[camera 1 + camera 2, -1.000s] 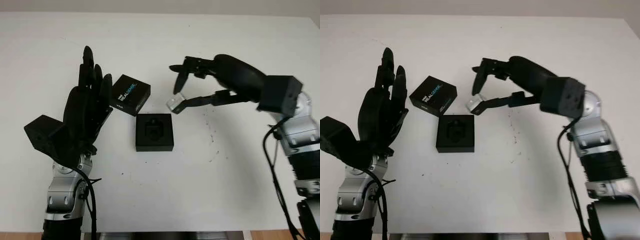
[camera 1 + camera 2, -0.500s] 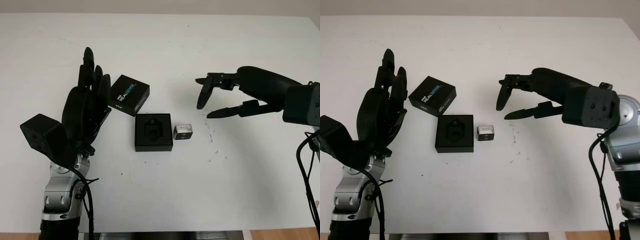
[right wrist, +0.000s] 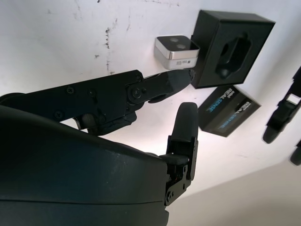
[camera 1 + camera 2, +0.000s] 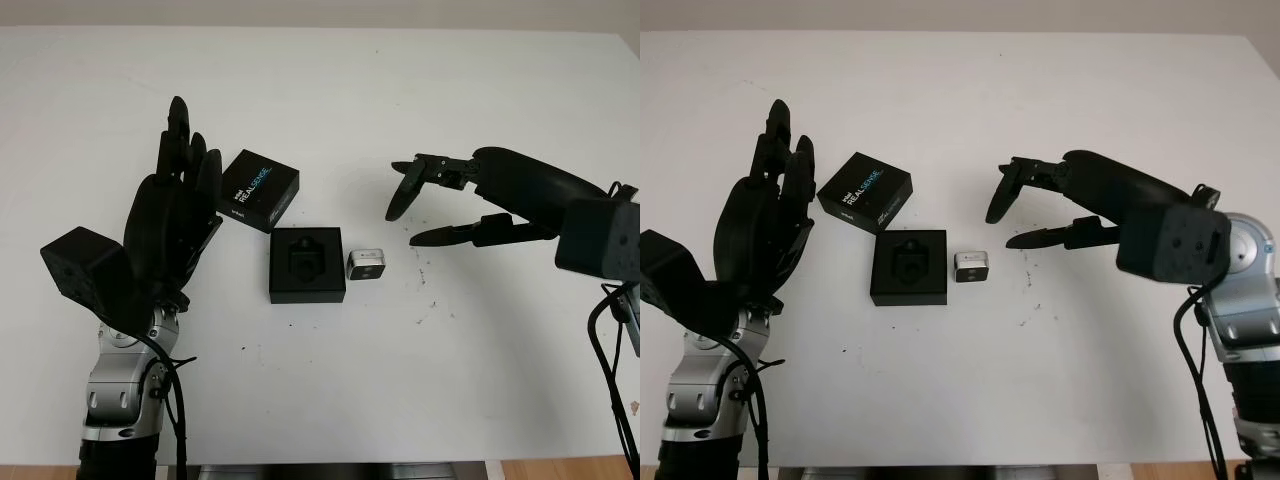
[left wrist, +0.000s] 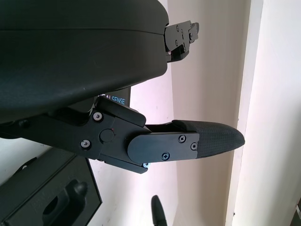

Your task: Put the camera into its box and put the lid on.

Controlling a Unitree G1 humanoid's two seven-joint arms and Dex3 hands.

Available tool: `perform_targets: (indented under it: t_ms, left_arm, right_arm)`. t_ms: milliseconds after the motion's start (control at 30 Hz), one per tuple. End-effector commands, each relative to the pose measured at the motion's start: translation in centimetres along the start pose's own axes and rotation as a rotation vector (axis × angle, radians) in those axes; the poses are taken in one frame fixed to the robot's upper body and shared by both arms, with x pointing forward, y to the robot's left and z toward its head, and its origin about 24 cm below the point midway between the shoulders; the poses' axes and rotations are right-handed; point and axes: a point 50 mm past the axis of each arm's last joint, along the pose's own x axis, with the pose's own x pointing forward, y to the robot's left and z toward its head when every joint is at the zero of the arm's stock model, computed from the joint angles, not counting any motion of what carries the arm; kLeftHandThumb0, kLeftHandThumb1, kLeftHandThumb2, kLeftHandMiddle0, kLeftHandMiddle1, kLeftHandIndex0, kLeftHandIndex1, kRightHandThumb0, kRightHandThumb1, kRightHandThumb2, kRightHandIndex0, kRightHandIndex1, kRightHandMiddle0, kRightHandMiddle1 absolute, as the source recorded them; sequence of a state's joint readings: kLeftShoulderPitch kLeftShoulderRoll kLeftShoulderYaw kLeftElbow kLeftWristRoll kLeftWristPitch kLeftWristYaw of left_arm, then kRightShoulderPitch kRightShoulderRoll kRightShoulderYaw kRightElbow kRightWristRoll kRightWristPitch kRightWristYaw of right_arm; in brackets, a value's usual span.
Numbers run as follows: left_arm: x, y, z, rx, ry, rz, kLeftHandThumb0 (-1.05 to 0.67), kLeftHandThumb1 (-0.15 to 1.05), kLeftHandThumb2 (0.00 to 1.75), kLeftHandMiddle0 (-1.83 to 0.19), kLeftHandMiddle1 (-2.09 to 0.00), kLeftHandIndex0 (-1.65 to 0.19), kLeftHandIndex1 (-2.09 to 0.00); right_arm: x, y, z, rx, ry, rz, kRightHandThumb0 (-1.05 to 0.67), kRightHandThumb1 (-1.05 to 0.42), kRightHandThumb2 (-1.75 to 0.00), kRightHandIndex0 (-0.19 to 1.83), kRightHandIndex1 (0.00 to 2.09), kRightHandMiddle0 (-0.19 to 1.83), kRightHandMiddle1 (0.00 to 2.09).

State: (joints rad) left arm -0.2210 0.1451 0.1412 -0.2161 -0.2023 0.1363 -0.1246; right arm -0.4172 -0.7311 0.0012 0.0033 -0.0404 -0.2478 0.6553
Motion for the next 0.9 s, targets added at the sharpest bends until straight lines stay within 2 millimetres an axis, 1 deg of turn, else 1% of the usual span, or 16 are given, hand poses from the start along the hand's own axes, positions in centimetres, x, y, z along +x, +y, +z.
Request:
perform_targets:
  t_ms: [0,33,133,167,233,300,433,567,667,867]
  left_arm:
    - [-0.3,0.2,0.2,0.007,-0.002,0.003,-0.8,1.05,0.46,0.19,0.0,0.19,0.0]
    - [-0.3,0.2,0.2,0.006,-0.002,0.002,-0.8,1.05,0.46,0.19,0.0,0.19,0.0]
    - [-0.3,0.2,0.2,0.003,-0.001,-0.003,-0.8,1.05,0.46,0.19,0.0,0.19,0.0]
    - [-0.3,0.2,0.2,0.003,-0.001,-0.004,-0.8,1.05,0.46,0.19,0.0,0.19,0.0]
    - [-0.3,0.2,0.2,0.002,-0.003,-0.007,-0.79,1.05,0.46,0.19,0.0,0.19,0.0]
    - [-0.3,0.2,0.2,0.005,-0.006,-0.005,-0.79,1.05,0.46,0.19,0.0,0.19,0.0]
    - [-0.4,0.3,0.3,0.009,-0.011,0.003,-0.79,1.05,0.46,0.19,0.0,0.19,0.0]
    - [-0.4,0.3,0.3,0.013,-0.01,0.007,-0.8,1.05,0.46,0.19,0.0,0.19,0.0]
    - [-0.5,0.4,0.3,0.014,-0.008,0.006,-0.79,1.05,0.45,0.19,0.0,0.19,0.0]
    - [-0.4,0.4,0.3,0.008,-0.006,0.0,-0.79,1.05,0.45,0.19,0.0,0.19,0.0]
  right_arm:
    - [-0.3,1.1,-0.1,-0.021,-0.025,-0.018,-0.48,-1.01,-0.05,0.18,0.06,0.12,1.37]
    - [-0.4,1.6,0.1,-0.045,-0.046,-0.038,-0.49,-1.0,-0.05,0.19,0.06,0.09,1.34]
    - [-0.5,3.2,0.4,-0.156,-0.097,-0.075,-0.54,-0.97,-0.05,0.21,0.06,0.03,1.08]
    - [-0.5,3.6,0.4,-0.177,-0.105,-0.078,-0.55,-0.96,-0.05,0.2,0.06,0.03,0.96]
    - [-0.5,4.5,0.4,-0.2,-0.112,-0.082,-0.57,-0.95,-0.05,0.19,0.05,0.04,0.79]
    - [-0.2,5.7,0.3,-0.23,-0.117,-0.07,-0.61,-0.94,-0.05,0.18,0.05,0.04,0.71]
    - [0.1,7.1,-0.2,-0.288,-0.11,-0.061,-0.69,-0.93,-0.05,0.2,0.06,0.05,0.68]
    - [0.4,7.9,-0.7,-0.335,-0.085,-0.053,-0.72,-0.93,-0.05,0.22,0.07,0.05,0.66]
    - [0.7,8.3,-1.1,-0.34,-0.068,-0.055,-0.7,-0.95,-0.06,0.2,0.06,0.05,0.64]
    - [1.2,8.6,-1.7,-0.357,-0.061,-0.114,-0.66,-0.96,-0.06,0.28,0.1,0.12,0.64]
